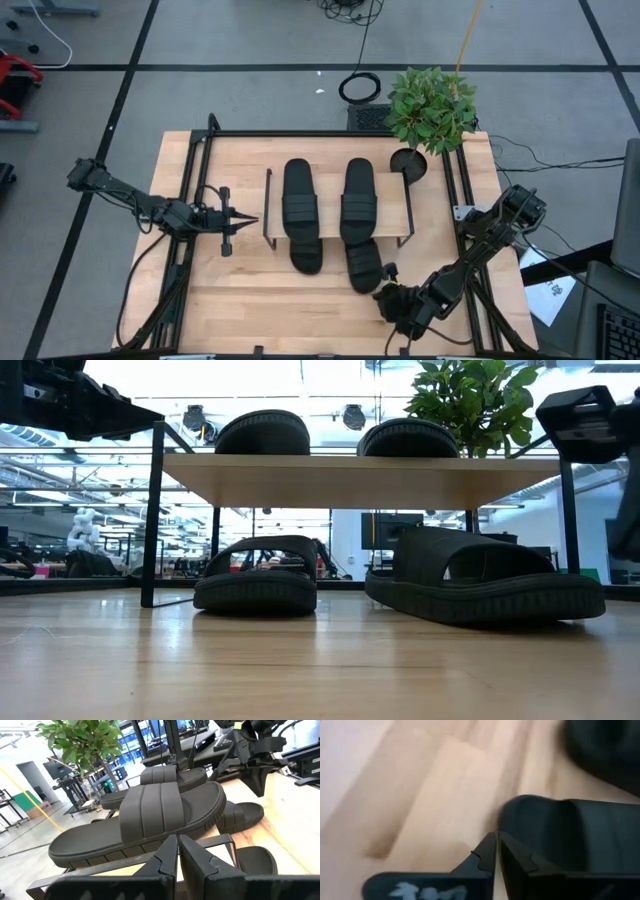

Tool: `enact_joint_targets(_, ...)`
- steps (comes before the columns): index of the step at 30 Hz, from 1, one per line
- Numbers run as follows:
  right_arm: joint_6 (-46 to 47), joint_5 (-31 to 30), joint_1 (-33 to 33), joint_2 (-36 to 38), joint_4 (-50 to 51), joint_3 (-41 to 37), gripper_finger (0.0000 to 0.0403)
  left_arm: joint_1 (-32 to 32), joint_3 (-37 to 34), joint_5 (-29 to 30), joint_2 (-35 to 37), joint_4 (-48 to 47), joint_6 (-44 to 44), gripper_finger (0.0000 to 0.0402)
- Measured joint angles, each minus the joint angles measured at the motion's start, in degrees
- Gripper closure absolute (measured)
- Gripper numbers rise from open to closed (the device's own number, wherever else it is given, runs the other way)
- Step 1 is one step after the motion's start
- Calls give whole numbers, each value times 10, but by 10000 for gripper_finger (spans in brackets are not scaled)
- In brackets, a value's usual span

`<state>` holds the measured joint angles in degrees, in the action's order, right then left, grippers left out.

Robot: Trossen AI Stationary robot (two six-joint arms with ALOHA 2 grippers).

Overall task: Pick and place slides into the shelf
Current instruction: Put the black slipper under the shelf

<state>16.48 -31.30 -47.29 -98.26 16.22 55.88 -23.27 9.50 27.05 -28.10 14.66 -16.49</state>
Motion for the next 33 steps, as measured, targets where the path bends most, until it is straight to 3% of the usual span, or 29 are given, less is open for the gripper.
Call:
enact_joint_targets(10, -33, 20, 12, -5, -33, -10, 402, 0, 0, 0, 0, -1, 0, 376)
enact_joint_targets(14, -44, 60, 30, -6, -82, -34, 402, 0, 0, 0, 0, -5, 0, 376)
enact_joint_targets(33, -81, 59, 87, -5, -116, -65, 403, 0, 0, 0, 0, -14, -3, 376)
